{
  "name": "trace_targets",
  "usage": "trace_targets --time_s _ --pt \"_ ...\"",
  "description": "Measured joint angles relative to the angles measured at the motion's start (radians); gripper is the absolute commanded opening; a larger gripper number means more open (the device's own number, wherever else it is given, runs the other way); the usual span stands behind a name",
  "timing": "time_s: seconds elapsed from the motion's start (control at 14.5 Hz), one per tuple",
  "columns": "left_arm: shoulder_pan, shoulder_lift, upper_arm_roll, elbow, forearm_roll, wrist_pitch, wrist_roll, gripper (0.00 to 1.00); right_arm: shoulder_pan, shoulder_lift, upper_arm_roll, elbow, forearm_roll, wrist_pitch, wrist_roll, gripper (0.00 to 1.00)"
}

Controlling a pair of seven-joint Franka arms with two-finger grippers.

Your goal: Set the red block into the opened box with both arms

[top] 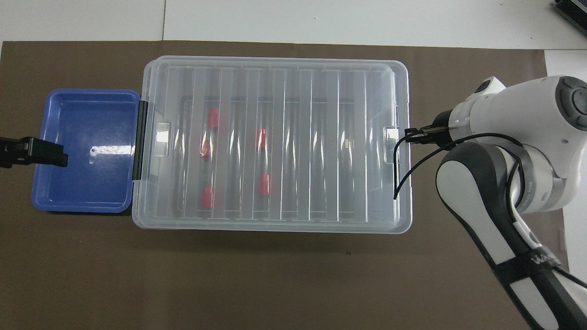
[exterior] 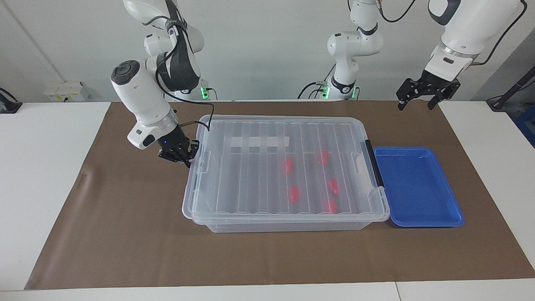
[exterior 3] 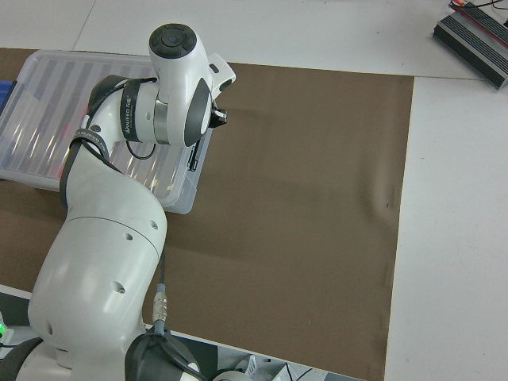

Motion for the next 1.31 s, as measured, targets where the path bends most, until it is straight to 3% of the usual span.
trace_targets --time_s 0.21,0.28,0.34,0.55,0.83,1.31 --pt "0.000 0.000 0.000 0.000 0.000 0.000 0.000 1.00 0.000 0.000 0.000 0.000 0.000 0.000 0.000 0.00" --pt "0.000 0.000 0.000 0.000 -0.001 0.000 0.000 1.00 0.000 0.000 0.000 0.000 -0.001 -0.001 0.000 0.37" --pt "0.000 0.000 0.000 0.000 -0.001 0.000 0.000 1.00 -0.001 -0.001 0.000 0.002 -0.011 -0.004 0.000 0.99" --pt "0.000 0.000 0.000 0.000 -0.001 0.000 0.000 1.00 -0.017 -0.021 -0.004 0.011 -0.127 -0.034 0.000 1.00" --pt "0.000 0.000 0.000 0.000 -0.001 0.000 0.000 1.00 -0.059 -0.064 -0.009 0.078 -0.185 -0.178 0.010 1.00" --pt "0.000 0.000 0.000 0.000 -0.002 0.000 0.000 1.00 -0.108 -0.094 -0.013 0.297 -0.196 -0.540 0.112 1.00"
